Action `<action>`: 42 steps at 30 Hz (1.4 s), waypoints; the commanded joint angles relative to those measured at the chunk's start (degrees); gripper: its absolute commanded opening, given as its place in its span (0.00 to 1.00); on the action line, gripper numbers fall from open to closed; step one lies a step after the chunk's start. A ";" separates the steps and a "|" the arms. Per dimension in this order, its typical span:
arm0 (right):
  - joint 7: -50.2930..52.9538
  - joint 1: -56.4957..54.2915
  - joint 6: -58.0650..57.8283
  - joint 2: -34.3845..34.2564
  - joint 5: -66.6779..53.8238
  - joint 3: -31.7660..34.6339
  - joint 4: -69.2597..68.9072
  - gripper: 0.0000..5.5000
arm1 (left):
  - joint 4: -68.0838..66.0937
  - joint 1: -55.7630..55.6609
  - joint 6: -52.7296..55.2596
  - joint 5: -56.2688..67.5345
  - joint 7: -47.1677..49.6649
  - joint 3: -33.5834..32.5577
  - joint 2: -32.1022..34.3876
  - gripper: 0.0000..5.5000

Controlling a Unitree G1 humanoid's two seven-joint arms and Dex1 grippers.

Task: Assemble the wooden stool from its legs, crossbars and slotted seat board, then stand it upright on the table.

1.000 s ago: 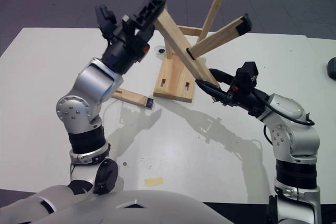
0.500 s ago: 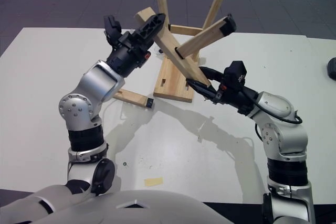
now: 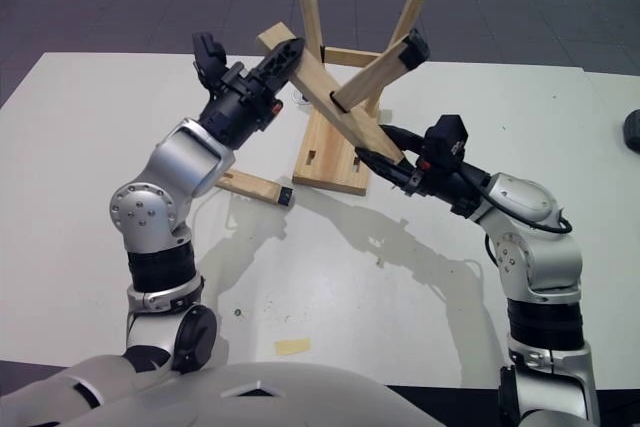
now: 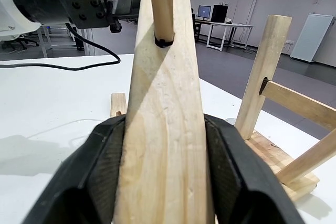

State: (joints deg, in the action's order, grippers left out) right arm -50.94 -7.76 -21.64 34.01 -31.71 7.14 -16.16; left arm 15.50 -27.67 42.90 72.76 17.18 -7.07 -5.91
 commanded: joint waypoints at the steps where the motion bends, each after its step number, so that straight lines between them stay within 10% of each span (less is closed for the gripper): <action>1: -0.16 -1.19 1.10 -0.18 0.78 -0.83 0.48 0.38 | 0.40 0.16 0.53 -1.07 -0.36 1.39 0.20 0.19; 6: -0.63 -0.91 3.24 0.28 3.72 -2.70 2.01 0.38 | -0.06 -0.07 0.85 -2.37 -0.82 1.60 0.86 0.19; 16: -3.74 -1.53 8.21 2.89 9.39 -4.42 7.16 0.70 | 0.40 -0.14 -2.08 -11.11 -3.10 2.65 2.32 0.19; 25: -14.62 8.99 1.96 10.52 -3.68 10.62 11.33 0.97 | 12.39 8.15 -11.20 -29.29 -11.41 6.95 8.95 0.19; 42: 15.33 -2.44 3.53 -8.87 -2.76 11.41 12.52 0.98 | -0.55 11.78 -26.87 -50.18 -16.67 10.33 5.34 0.19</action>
State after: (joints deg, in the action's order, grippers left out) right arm -38.40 -7.15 -18.12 26.86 -34.89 19.18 -2.89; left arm 15.95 -16.10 16.59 23.67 0.81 3.41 0.27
